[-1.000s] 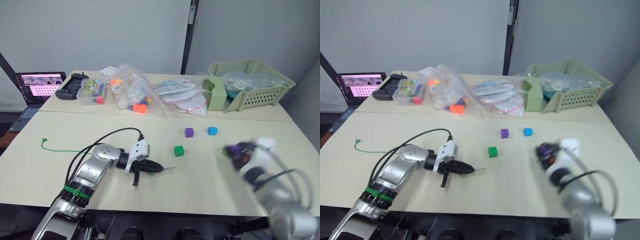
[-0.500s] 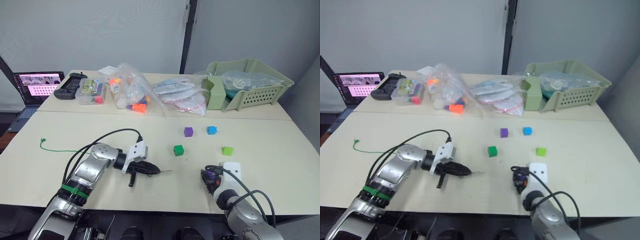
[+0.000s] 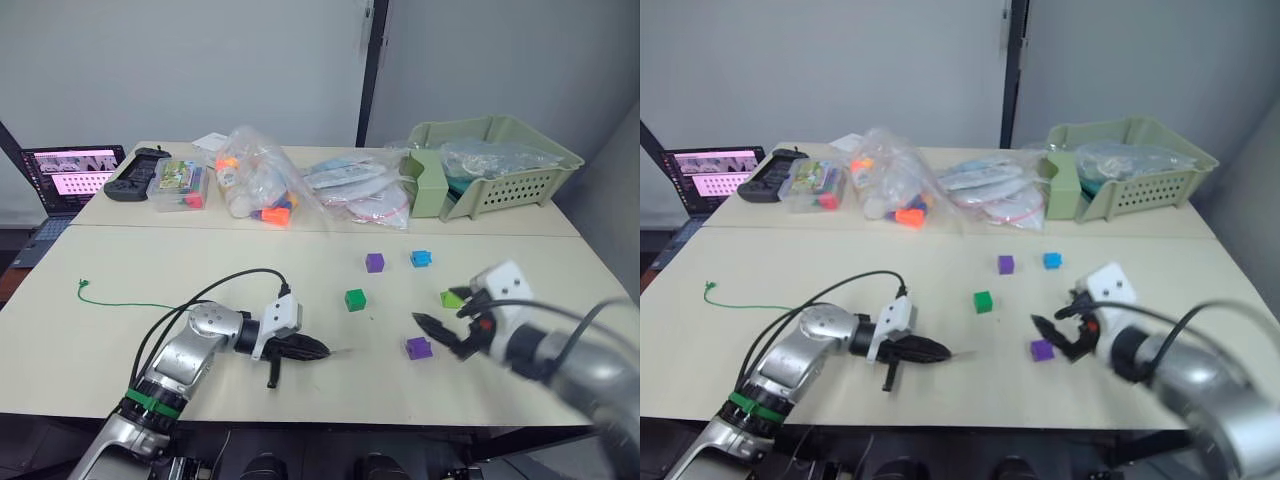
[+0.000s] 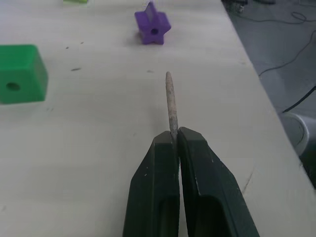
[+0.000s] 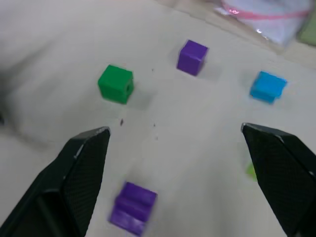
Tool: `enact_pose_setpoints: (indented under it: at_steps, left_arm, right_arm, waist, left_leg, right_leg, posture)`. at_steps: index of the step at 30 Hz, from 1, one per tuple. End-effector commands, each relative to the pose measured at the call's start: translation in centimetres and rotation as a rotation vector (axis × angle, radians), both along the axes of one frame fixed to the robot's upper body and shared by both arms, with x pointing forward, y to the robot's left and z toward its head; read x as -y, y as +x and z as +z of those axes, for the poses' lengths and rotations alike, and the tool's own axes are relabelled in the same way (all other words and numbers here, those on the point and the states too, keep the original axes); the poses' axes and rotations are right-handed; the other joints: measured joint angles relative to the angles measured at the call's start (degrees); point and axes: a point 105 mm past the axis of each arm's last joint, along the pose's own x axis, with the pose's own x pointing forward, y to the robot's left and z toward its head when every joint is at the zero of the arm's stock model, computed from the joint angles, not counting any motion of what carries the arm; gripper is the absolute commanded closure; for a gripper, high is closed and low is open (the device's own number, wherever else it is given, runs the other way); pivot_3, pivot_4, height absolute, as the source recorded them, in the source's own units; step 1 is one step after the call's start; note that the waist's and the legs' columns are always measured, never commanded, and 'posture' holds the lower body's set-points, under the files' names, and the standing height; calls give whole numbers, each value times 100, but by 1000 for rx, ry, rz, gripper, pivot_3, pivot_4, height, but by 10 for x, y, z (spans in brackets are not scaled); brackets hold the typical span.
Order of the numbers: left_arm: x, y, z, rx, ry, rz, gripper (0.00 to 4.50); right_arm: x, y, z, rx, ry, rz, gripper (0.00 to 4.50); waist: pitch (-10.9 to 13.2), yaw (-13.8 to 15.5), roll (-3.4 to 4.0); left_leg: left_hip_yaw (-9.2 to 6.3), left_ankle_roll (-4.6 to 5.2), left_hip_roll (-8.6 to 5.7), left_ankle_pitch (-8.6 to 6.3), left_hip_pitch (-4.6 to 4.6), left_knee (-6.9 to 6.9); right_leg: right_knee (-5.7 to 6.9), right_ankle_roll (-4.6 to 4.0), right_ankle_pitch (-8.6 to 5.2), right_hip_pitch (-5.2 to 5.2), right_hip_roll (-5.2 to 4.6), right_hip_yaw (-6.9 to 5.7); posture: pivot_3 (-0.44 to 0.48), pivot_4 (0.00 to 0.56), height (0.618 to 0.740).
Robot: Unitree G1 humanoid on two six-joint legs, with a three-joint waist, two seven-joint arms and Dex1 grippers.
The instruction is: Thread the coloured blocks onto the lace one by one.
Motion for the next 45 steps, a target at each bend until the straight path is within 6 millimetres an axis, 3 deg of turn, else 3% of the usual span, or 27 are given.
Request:
enact_pose_setpoints:
  at_steps: [1,4,7,19,22,29,36,45]
  left_arm:
    - [5,-3,12,34,-41,17,4500]
    - [6,-8,11,34,-44,29,4500]
    - [6,-14,10,32,-44,46,4500]
    - [9,-25,9,22,-50,88,4500]
    - [9,-25,9,21,-47,89,4500]
    - [19,-23,9,27,-55,80,4500]
    - [32,-19,6,35,-48,77,4500]
    - [37,-15,1,41,-7,65,4500]
  right_arm:
    - [-19,-12,-17,-87,-196,333,28]
    - [-13,-16,-39,-165,-438,571,28]
    - [-14,-6,-52,-187,-506,688,28]
    - [-14,17,-77,-183,-629,754,28]
    - [-12,21,-78,-176,-646,746,802]
    - [-13,23,-69,-159,-657,721,3119]
    - [-40,13,-62,-146,-574,721,3140]
    - [-63,4,-71,-165,-528,722,3140]
  waist:
    - [0,8,-11]
    - [1,21,-8]
    - [2,-15,-9]
    - [4,75,-11]
    - [4,74,-11]
    - [4,83,-12]
    - [3,103,-11]
    - [3,118,-11]
  left_leg:
    - [-7,0,4,0,4,-7]
    - [-14,1,7,-1,2,-11]
    - [-3,1,3,-1,1,-1]
    - [0,1,1,-1,-4,7]
    - [0,1,1,-1,-1,7]
    - [0,1,1,-1,3,9]
    - [-1,1,0,-1,2,10]
    - [-2,1,0,-1,1,12]
  right_leg:
    - [-2,-6,-4,5,6,-9]
    - [0,-12,-8,0,9,-19]
    - [0,-7,-6,-2,2,-7]
    - [9,-6,-3,-9,-1,-4]
    - [10,-6,-3,-7,0,-4]
    - [11,-7,-3,-2,0,-4]
    - [14,-7,-2,-3,1,-4]
    - [14,-7,-2,-2,2,-5]
  posture:
    - [0,150,732]
    - [0,150,732]
    - [0,150,732]
    - [0,150,732]
    - [0,150,732]
    - [0,150,732]
    - [0,150,732]
    - [0,150,732]
